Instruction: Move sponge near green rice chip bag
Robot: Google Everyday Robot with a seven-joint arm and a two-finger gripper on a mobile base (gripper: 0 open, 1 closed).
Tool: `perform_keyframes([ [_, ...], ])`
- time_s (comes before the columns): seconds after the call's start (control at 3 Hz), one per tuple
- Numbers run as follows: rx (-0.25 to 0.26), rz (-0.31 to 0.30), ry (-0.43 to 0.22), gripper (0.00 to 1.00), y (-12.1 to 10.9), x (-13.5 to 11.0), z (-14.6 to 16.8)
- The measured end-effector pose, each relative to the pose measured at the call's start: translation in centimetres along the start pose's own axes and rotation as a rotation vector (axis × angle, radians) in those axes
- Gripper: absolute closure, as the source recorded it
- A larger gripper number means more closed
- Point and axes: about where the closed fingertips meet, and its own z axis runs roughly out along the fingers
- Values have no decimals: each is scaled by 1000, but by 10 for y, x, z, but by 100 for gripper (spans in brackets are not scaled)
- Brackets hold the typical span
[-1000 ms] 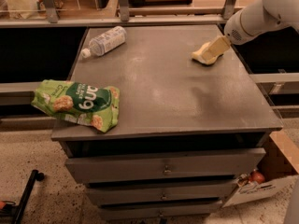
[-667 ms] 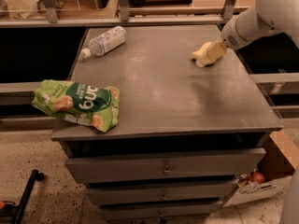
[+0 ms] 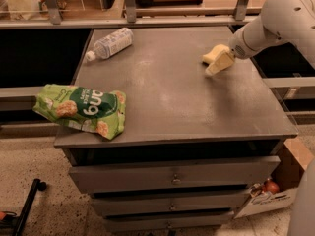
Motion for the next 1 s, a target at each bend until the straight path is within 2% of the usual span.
perform_keyframes([
  [0.67, -32, -13, -10, 62, 3, 1, 5],
  [1.0, -43, -45, -34, 87, 5, -9, -3],
])
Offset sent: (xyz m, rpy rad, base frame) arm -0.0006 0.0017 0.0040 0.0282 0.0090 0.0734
